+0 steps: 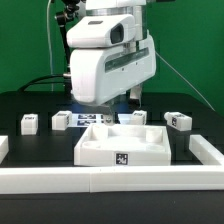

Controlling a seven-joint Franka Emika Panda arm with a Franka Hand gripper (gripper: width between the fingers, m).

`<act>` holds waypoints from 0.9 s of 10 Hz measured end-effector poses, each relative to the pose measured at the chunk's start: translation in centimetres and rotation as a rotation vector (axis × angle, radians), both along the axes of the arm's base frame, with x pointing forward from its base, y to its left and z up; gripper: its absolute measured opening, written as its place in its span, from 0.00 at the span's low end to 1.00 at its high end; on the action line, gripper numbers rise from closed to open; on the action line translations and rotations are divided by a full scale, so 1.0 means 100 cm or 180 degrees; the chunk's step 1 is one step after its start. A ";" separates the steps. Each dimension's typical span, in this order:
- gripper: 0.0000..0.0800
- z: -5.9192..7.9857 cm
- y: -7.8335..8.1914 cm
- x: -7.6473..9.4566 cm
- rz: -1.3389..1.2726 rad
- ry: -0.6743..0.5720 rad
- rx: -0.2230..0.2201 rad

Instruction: Assemble square table

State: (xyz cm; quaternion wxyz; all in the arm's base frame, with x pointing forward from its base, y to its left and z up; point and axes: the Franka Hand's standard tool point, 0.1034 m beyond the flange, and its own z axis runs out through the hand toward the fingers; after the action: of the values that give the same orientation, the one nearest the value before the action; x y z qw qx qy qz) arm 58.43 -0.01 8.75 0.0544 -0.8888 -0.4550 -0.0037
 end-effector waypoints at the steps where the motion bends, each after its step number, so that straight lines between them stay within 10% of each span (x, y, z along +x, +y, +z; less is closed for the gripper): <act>1: 0.81 0.000 0.000 0.000 -0.0001 0.0000 0.0001; 9: 0.81 -0.012 0.004 -0.021 0.0825 -0.0439 -0.0120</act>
Offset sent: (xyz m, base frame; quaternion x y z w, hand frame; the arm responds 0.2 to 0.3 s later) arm 0.0000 0.0000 0.0000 0.0000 0.0000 0.0000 1.0000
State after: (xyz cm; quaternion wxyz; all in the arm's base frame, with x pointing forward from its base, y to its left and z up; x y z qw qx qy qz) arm 56.35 0.43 7.58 0.0063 -0.8211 -0.5686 -0.0492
